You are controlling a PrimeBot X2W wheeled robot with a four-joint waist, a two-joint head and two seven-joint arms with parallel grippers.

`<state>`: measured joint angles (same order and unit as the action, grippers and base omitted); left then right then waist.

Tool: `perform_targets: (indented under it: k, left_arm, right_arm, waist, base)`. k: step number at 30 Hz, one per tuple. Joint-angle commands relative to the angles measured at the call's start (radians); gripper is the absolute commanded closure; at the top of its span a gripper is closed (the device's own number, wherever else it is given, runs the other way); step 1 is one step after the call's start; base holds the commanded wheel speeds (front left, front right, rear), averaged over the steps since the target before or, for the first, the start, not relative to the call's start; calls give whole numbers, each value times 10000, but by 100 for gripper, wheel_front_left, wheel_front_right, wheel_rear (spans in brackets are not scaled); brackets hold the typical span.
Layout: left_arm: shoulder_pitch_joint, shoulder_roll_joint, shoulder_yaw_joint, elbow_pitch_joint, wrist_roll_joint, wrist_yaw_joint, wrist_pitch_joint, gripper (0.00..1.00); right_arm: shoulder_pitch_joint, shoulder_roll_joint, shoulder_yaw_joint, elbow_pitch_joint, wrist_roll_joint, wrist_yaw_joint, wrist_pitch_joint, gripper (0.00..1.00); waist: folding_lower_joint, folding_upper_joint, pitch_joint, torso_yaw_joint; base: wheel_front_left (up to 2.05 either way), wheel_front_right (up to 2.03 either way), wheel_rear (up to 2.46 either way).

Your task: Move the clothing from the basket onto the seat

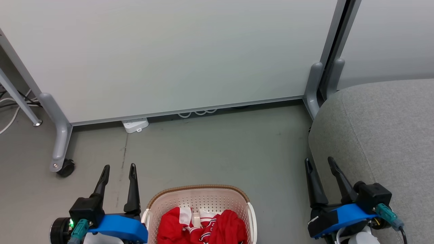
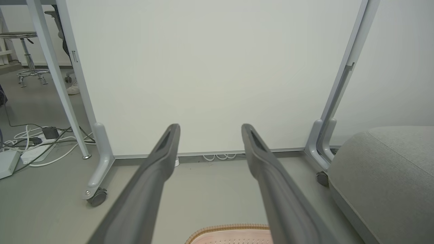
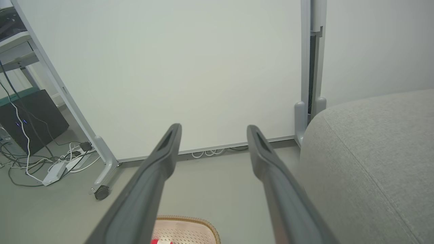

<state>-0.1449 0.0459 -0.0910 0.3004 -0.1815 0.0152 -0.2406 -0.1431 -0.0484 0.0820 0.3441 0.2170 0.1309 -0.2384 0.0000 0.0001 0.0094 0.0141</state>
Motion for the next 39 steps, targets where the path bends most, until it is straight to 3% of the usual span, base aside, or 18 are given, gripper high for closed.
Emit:
perform_targets:
  k: [1, 11, 27, 39]
  left_arm:
    - [-117, 68, -15, 14, 213, 30, -98, 0]
    - [-167, 71, -93, 137, 738, 105, -277, 0]
    - [-164, 68, -26, 279, 576, 4, -254, 0]
    - [-1572, 177, -567, 1438, 1304, -882, -252, 0]
  right_arm:
    - [-146, -31, 43, 17, -205, -3, -127, 0]
    - [-204, -31, 132, 205, -875, -3, -288, 0]
    - [-225, -30, 131, 305, -768, -3, -263, 0]
    - [-606, -30, 181, 214, -855, -3, -263, 0]
  waist:
    - [0, -1, 3, 2]
    - [0, -1, 23, -1]
    - [0, -1, 46, -37]
    - [0, -1, 754, -539]
  base:
    - [0, 0, 0]
    - [0, 0, 0]
    - [0, 0, 0]
    - [0, 0, 0]
